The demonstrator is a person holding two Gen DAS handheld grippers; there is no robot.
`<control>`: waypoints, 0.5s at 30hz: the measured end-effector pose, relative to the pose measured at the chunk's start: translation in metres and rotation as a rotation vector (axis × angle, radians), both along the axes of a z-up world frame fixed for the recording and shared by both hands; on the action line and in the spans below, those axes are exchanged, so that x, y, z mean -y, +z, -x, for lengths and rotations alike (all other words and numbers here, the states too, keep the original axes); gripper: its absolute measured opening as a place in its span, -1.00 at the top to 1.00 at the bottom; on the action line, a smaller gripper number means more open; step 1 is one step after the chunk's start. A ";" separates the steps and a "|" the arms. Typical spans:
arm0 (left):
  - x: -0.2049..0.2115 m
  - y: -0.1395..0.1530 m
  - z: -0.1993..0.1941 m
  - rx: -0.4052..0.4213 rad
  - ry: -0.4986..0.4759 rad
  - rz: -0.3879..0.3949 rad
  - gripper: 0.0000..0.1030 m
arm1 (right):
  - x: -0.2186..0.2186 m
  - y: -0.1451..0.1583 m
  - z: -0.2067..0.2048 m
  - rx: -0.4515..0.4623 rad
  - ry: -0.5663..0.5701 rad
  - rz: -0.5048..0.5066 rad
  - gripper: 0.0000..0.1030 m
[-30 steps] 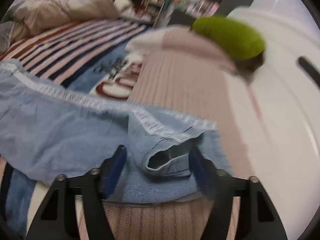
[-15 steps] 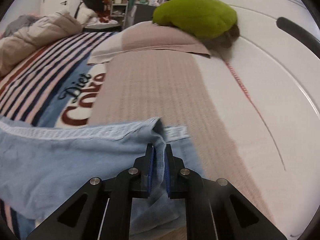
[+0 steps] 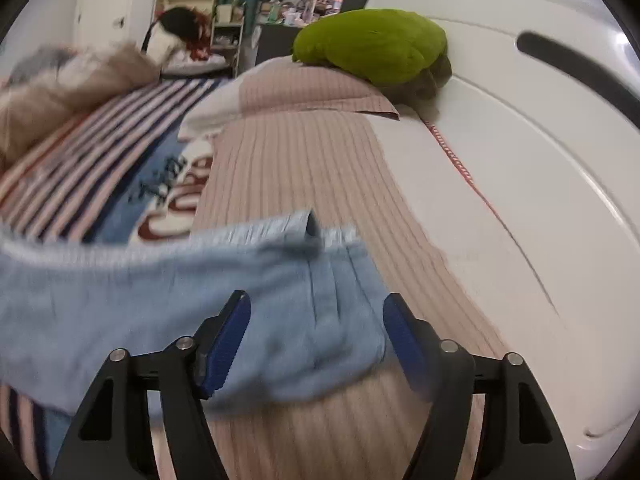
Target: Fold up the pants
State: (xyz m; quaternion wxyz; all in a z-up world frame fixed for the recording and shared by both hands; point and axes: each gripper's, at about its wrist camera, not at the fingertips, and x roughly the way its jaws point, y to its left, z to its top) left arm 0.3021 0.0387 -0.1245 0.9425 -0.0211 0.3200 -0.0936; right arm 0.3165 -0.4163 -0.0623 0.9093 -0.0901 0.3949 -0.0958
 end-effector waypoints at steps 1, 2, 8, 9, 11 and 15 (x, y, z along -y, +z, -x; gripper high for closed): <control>0.001 0.001 0.001 0.004 -0.004 -0.001 -0.63 | -0.005 -0.005 0.005 0.000 -0.022 0.058 -0.26; 0.001 0.002 0.002 0.007 -0.005 -0.002 -0.63 | -0.007 -0.009 0.008 0.004 -0.041 0.109 -0.26; 0.000 0.007 0.005 0.018 -0.014 0.014 -0.63 | 0.017 -0.017 0.031 -0.014 -0.139 0.043 -0.23; -0.001 0.008 0.005 0.020 -0.013 0.015 -0.63 | 0.018 -0.013 0.034 0.001 -0.133 0.000 -0.27; -0.003 0.010 0.005 0.022 -0.012 0.021 -0.63 | 0.019 -0.007 0.040 0.027 -0.109 -0.125 -0.27; -0.009 0.014 0.006 0.033 0.000 0.030 -0.63 | 0.016 -0.020 0.030 -0.041 -0.101 -0.303 -0.27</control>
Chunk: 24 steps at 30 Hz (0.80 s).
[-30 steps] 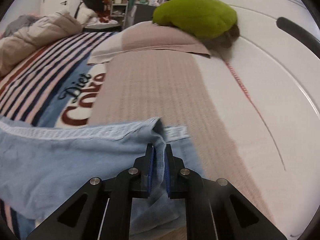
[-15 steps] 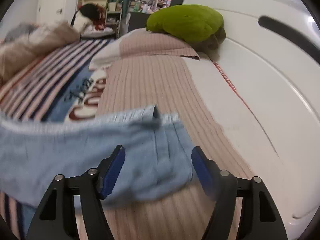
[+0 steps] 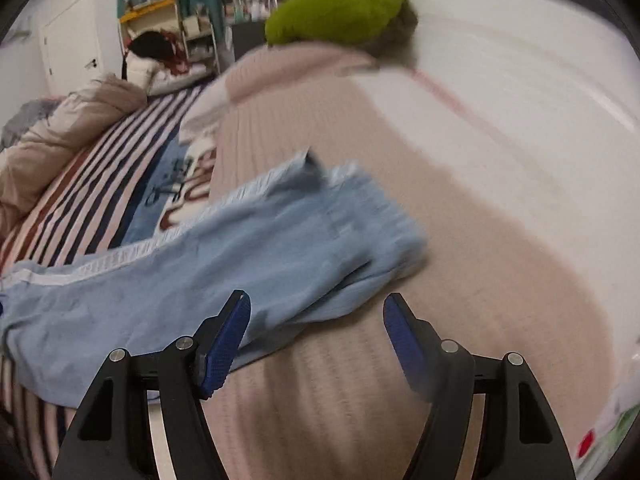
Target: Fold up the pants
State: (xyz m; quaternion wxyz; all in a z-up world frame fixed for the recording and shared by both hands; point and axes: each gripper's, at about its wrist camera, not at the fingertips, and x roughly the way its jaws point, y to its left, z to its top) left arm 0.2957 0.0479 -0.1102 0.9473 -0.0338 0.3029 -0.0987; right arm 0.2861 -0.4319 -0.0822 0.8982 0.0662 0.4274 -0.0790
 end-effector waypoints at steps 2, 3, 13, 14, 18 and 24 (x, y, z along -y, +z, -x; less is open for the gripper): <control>-0.005 0.003 0.001 0.008 0.011 0.005 -0.63 | 0.000 -0.008 -0.009 -0.009 -0.010 -0.027 -0.27; -0.007 0.004 0.001 0.012 0.018 0.009 -0.63 | -0.002 -0.010 -0.014 -0.002 -0.010 -0.024 -0.23; -0.023 0.012 0.003 0.031 0.053 0.028 -0.63 | -0.009 0.002 -0.022 0.127 -0.042 0.036 0.96; -0.022 0.012 0.003 0.031 0.050 0.025 -0.63 | -0.007 0.006 -0.018 0.142 -0.047 0.045 0.98; -0.021 0.013 0.003 0.032 0.040 0.020 -0.63 | 0.015 0.025 -0.005 0.166 -0.083 0.031 0.98; -0.019 0.014 0.003 0.029 0.032 0.019 -0.63 | 0.022 0.036 0.012 0.165 -0.079 0.014 0.99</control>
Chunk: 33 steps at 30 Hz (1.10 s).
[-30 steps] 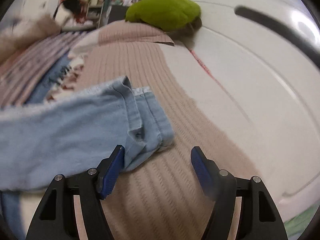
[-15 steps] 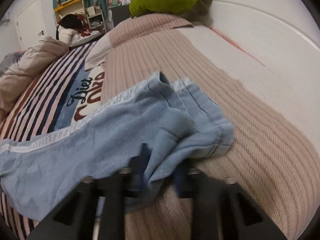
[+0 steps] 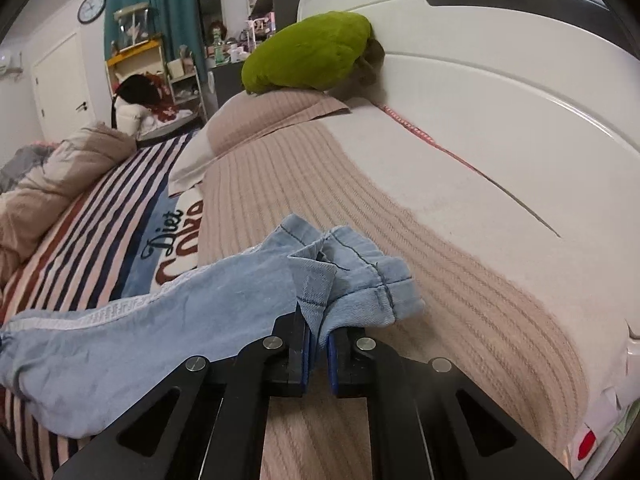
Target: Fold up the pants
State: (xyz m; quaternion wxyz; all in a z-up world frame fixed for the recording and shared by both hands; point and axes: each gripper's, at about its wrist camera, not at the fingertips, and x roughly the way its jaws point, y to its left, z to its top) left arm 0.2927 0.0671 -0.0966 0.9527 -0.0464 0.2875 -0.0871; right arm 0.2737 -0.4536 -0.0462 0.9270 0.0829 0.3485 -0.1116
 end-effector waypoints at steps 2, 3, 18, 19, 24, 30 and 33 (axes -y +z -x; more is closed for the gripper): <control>0.000 0.000 0.000 -0.001 -0.003 0.001 -0.63 | 0.001 0.003 0.005 0.005 -0.003 0.013 0.99; 0.000 0.000 0.000 -0.003 -0.008 0.004 -0.63 | 0.003 0.004 0.007 0.006 -0.006 0.007 0.99; 0.007 -0.001 0.002 -0.006 -0.031 -0.005 -0.63 | 0.031 -0.016 0.030 -0.049 -0.060 -0.134 0.15; 0.006 -0.001 0.002 -0.007 -0.030 -0.001 -0.63 | 0.031 -0.019 0.031 -0.061 -0.063 -0.134 0.15; 0.005 -0.001 0.002 -0.008 -0.029 0.004 -0.63 | 0.019 -0.028 0.022 -0.050 -0.014 -0.158 0.14; 0.006 0.001 0.003 -0.002 -0.036 0.002 -0.63 | -0.004 -0.037 -0.002 -0.059 -0.002 0.008 0.96; 0.006 0.002 0.004 0.003 -0.035 0.002 -0.63 | -0.004 -0.031 0.002 -0.024 -0.015 0.062 0.99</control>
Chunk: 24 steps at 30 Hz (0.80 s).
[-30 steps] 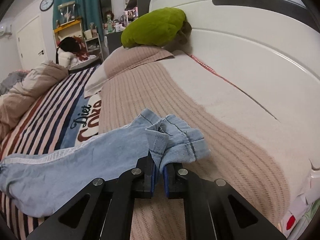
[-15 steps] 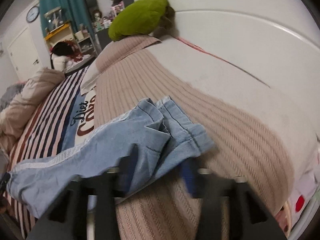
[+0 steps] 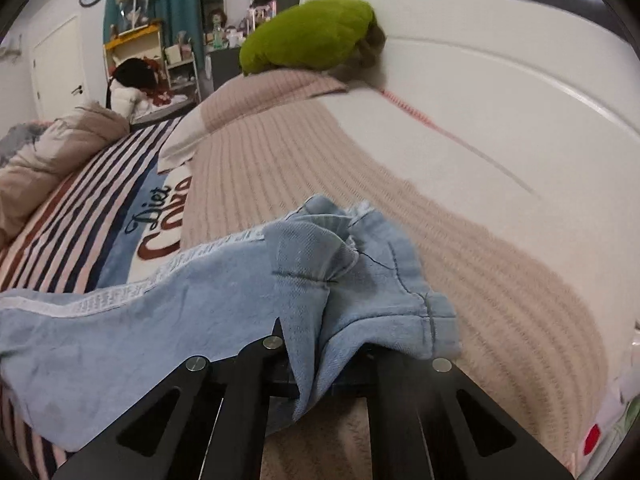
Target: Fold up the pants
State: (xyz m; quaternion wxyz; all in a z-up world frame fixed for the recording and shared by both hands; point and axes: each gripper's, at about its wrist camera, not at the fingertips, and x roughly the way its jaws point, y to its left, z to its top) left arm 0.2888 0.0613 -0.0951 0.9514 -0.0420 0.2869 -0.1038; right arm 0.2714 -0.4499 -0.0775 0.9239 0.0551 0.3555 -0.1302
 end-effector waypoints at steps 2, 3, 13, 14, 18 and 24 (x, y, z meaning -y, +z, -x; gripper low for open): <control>0.000 0.000 0.000 0.002 0.002 -0.002 -0.63 | 0.007 0.005 0.004 0.012 -0.014 0.030 1.00; 0.000 0.001 0.000 0.003 0.001 -0.002 -0.63 | 0.013 0.009 0.008 0.021 -0.020 0.026 1.00; -0.001 0.005 0.003 0.013 0.003 -0.014 -0.63 | 0.033 0.049 0.034 0.049 -0.043 0.065 0.99; -0.002 0.006 0.003 0.014 0.003 -0.014 -0.63 | 0.024 0.055 0.033 0.051 -0.015 0.071 0.99; -0.010 0.013 0.005 0.025 0.012 -0.024 -0.63 | -0.015 0.083 0.025 0.087 0.077 0.058 0.99; -0.036 0.028 0.013 0.048 0.075 -0.062 -0.65 | -0.105 0.119 0.003 0.122 0.276 0.075 0.99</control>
